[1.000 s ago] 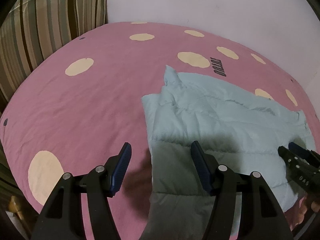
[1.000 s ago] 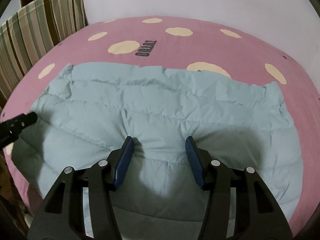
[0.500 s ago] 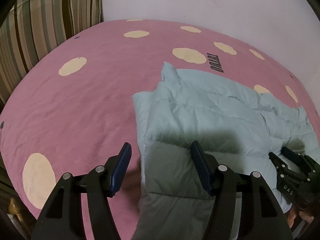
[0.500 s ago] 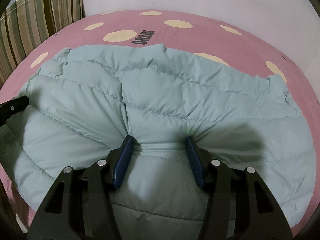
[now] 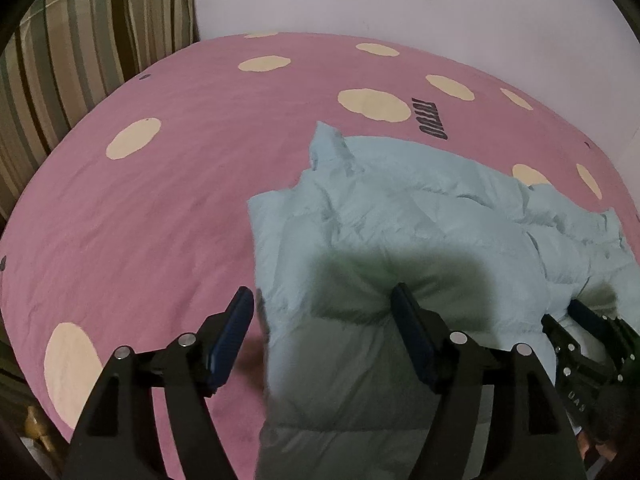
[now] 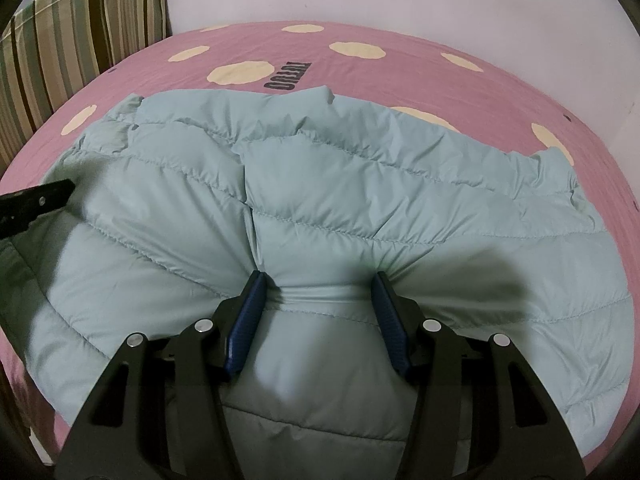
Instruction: Fold large clothes
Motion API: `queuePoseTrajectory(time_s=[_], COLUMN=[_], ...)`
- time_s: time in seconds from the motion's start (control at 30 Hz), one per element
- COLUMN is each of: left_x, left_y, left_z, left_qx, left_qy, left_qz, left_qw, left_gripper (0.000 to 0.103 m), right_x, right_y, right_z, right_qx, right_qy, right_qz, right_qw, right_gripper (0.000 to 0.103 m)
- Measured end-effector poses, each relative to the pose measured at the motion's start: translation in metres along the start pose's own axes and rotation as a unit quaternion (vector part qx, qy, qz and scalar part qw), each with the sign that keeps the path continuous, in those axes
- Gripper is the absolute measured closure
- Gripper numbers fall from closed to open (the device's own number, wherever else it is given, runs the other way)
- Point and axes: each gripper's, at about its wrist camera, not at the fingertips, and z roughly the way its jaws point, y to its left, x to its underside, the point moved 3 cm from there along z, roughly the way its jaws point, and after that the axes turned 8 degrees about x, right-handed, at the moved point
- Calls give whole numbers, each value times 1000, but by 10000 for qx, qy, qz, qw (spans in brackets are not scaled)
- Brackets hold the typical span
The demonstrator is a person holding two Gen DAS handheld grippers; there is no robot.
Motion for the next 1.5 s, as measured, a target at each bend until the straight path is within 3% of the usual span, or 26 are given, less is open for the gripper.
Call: queuePoseTrajectory(time_s=[0.33,0.4,0.63,0.73,0.83,1.23,1.5], left_x=[-2,0,2,2,1,-20,-26], left_y=[-8,-9,-22,-31,-35,-83,-152], left_z=[37,43,43,36,28,-47,-78], left_qx=[11,95,193,78,-4,-301,-495], left_qy=[385,423,437,328,231,-462,-833], left_qz=[142,135,494,672,674,1075,1643], left_qw=[9992,9990,9976,9972,9975,9927,9816], left_gripper=[28,31,72,85,92,95,95], right_x=[2,2,2,3,3,-3,-5], right_y=[3,3,5,6,6,0,-60], right_z=[0,1,2,2,2,-2,-36], right_qx=[13,17,23,22,15,-45,375], right_qy=[-61,-74,-85,-81,-75,-136,-446], right_qz=[4,6,42,42,50,50,306], right_qw=[10000,10000,10000,10000,10000,9999,9978], right_gripper=[49,49,49,49,49,48,46])
